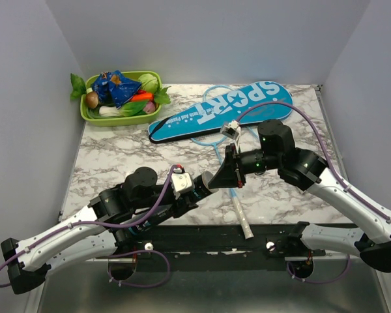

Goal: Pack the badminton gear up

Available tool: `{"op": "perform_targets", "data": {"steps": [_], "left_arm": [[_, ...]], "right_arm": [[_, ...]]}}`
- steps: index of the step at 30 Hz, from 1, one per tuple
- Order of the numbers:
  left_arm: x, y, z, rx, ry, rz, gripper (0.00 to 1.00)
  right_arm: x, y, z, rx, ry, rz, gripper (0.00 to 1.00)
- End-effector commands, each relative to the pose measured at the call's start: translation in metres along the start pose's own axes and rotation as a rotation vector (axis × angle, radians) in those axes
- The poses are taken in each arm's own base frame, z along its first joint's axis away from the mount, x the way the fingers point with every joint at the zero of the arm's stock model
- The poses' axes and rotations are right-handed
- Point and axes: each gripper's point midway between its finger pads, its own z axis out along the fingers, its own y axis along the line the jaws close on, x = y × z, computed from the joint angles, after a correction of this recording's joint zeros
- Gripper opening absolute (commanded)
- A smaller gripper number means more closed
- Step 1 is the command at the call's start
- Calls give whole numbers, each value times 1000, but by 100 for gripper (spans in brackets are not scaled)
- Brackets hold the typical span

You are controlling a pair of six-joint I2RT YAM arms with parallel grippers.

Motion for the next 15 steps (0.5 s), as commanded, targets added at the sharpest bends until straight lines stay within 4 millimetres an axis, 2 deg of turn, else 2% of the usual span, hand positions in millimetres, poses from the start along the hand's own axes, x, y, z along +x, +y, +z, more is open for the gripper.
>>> {"op": "perform_targets", "data": {"steps": [1, 15], "left_arm": [[-25, -5, -7, 23, -78, 5, 0], [-26, -4, -8, 15, -81, 7, 0]], "right_arm": [[3, 2, 5, -31, 11, -1, 0], [14, 1, 10, -54, 37, 21, 1]]}}
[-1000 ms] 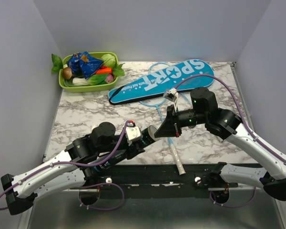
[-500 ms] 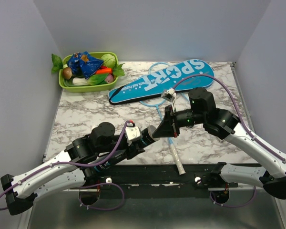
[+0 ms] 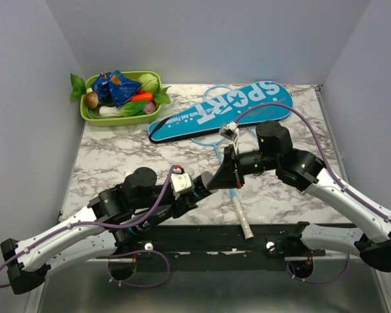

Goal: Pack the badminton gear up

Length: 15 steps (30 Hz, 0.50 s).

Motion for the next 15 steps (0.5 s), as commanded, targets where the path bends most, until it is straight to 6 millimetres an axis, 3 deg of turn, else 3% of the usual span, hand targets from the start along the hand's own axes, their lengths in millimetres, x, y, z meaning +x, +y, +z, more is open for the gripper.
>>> {"op": "perform_targets", "data": {"steps": [1, 8, 15], "left_arm": [[-26, -4, -7, 13, -81, 7, 0], [-26, -3, -7, 8, -84, 11, 0], [-27, -3, -8, 7, -87, 11, 0]], "right_arm": [[9, 4, 4, -44, 28, 16, 0], [16, 7, 8, -103, 41, 32, 2], [19, 6, 11, -112, 38, 47, 24]]}}
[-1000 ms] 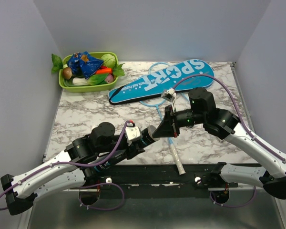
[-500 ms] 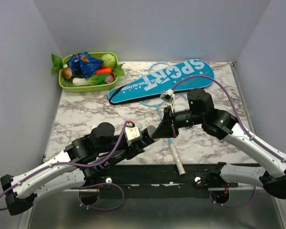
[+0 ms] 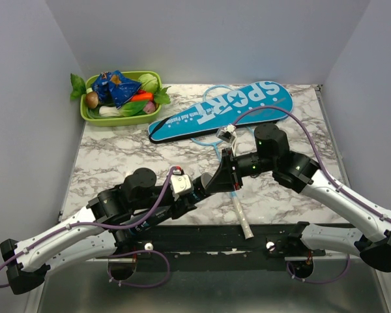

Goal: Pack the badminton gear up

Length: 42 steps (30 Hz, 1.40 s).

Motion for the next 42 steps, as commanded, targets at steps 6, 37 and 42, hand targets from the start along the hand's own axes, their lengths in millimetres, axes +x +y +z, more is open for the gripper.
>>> {"op": "perform_targets", "data": {"steps": [6, 37, 42], "left_arm": [[-30, -1, -6, 3, -99, 5, 0], [-45, -11, -20, 40, -186, 34, 0], [-47, -8, -22, 17, -199, 38, 0]], "right_arm": [[9, 1, 3, -17, 19, 20, 36], [7, -44, 18, 62, -127, 109, 47], [19, -48, 15, 77, -123, 109, 44]]}}
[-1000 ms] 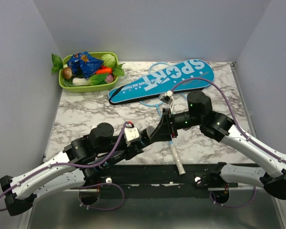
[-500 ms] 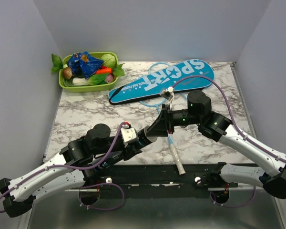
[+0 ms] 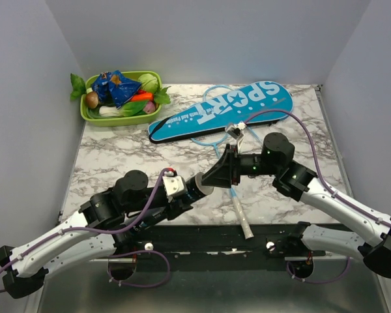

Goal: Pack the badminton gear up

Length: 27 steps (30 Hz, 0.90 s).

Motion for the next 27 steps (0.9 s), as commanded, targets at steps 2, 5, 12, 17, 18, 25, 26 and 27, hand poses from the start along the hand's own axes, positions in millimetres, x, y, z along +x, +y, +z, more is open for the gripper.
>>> {"op": "perform_targets", "data": {"steps": [2, 5, 12, 17, 18, 25, 26, 27], "left_arm": [[-42, -2, -7, 2, -162, 22, 0], [-43, 3, -9, -26, -170, 20, 0], [-41, 16, -9, -99, -160, 15, 0], [-34, 29, -5, -170, -117, 2, 0], [-34, 33, -5, -188, -115, 1, 0], [-30, 58, -6, -321, -17, -7, 0], [-26, 64, -3, -347, 23, -6, 0], [-35, 69, -7, -374, 25, -1, 0]], "right_arm": [[51, -39, -4, 128, 111, 106, 42], [64, -51, -9, 186, 144, 116, 33], [81, -51, -15, 188, 197, 116, 11], [91, -38, -15, 132, 247, 110, 2], [91, -35, -15, 125, 244, 107, 1], [32, -23, -36, 308, 54, 55, 3], [7, -17, -42, 354, -21, 31, 4], [-4, -12, -50, 381, -64, 23, 3]]}}
